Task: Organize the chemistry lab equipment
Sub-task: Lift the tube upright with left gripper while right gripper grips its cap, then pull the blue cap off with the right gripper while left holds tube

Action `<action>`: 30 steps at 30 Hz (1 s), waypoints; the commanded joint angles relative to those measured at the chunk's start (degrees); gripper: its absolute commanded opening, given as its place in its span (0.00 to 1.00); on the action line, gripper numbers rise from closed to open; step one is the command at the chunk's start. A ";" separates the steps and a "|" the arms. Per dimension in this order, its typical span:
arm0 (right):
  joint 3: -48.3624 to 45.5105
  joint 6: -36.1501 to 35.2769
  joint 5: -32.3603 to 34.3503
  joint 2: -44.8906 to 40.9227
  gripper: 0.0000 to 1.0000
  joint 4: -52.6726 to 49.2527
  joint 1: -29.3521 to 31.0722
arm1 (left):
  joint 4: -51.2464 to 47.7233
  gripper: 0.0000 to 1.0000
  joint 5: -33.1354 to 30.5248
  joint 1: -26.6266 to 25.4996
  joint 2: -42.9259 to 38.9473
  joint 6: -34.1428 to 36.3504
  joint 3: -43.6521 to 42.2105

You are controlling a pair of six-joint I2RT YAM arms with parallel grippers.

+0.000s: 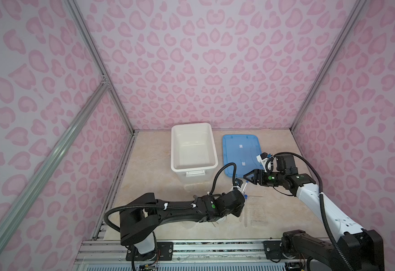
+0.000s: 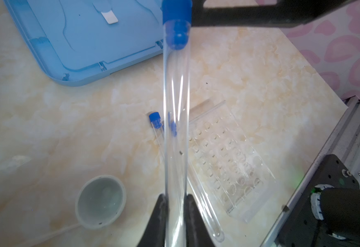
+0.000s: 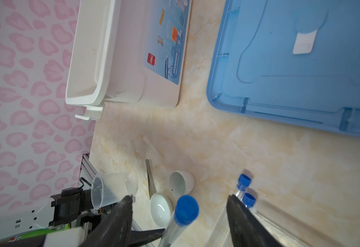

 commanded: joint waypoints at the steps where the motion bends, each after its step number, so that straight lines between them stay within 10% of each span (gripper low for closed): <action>1: -0.05 0.23 -0.67 0.52 0.66 0.40 1.07 | 4.19 0.09 -2.05 -0.22 -1.51 1.11 -1.10; 26: -0.96 2.13 -1.67 0.03 0.19 1.65 1.07 | 3.23 0.10 -2.46 -0.60 -1.22 1.15 -0.42; 30: -0.85 1.58 0.65 -1.00 0.19 0.89 1.07 | 3.17 0.30 -2.49 -0.67 -1.30 0.98 -0.14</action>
